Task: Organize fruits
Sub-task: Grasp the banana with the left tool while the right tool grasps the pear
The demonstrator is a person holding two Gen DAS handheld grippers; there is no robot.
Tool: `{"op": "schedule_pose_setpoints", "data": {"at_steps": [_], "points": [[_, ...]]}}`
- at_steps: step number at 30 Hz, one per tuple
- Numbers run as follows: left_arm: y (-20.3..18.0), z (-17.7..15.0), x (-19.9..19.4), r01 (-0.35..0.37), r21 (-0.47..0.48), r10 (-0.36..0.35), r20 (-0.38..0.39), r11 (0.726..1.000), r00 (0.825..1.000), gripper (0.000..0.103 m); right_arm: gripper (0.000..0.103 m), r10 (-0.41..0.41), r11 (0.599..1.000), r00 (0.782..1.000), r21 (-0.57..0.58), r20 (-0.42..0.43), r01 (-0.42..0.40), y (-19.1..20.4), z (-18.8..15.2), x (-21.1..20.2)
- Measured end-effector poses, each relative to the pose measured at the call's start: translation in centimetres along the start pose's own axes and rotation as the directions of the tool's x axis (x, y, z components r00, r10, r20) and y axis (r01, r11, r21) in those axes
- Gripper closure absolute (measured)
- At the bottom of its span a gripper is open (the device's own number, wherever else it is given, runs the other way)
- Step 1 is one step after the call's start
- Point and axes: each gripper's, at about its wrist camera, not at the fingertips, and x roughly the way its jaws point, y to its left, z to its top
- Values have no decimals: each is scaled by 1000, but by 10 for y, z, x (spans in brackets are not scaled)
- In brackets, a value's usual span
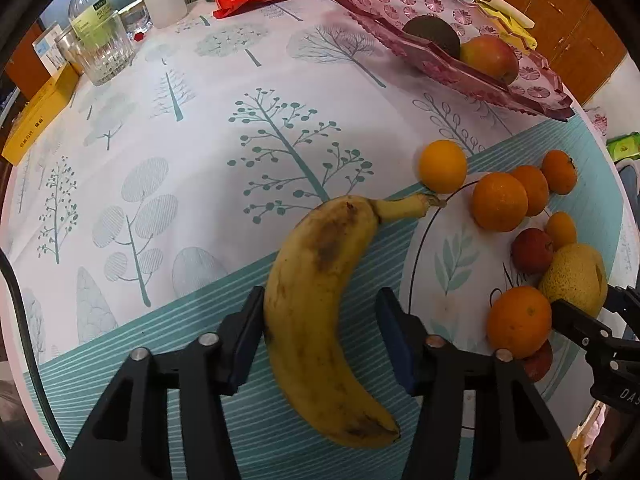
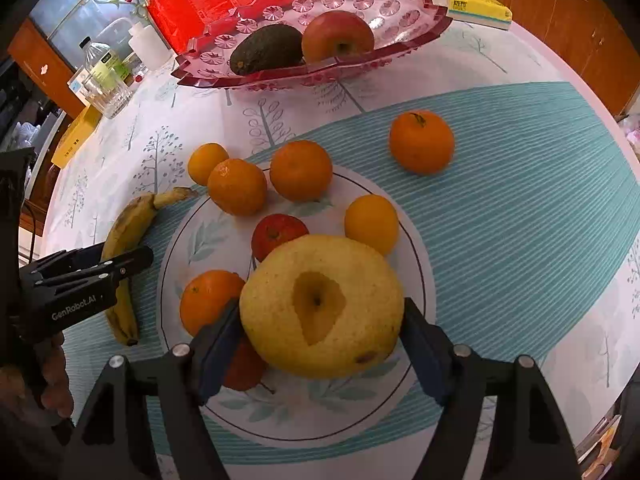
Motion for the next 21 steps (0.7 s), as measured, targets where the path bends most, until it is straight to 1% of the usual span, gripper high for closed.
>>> {"op": "schedule_pose_setpoints", "data": {"at_steps": [1,3,6,9,12,14,21], "points": [[1,0,0,-9,-4,9,2,1000,1000,57,27,3,1000,1000,2,1,-3,0,0,0],[3,0,-1,-32,-13,33,7,999,999,68,27,2,1000,1000,-1,4,-2,0,-2,0],[8,-1,-2,-16,-22,16,11,1000,1000,68,28,-3,1000,1000,-8,10,3,0,-4,-1],[9,-2,-3,-19,-26,19,13,999,1000,69,28,4,1000,1000,-5,13,-4,0,-6,-2],[12,-5,-7,12,-49,-11,17,999,1000,69,28,15,1000,1000,-8,23,-15,0,-11,-6],[10,-7,-10,13,-53,-11,24,999,1000,69,28,24,1000,999,-13,35,-24,0,-15,-10],[-3,-12,-45,18,-32,-16,79,999,997,70,28,39,999,996,-18,76,-38,-5,-19,-31]]}}
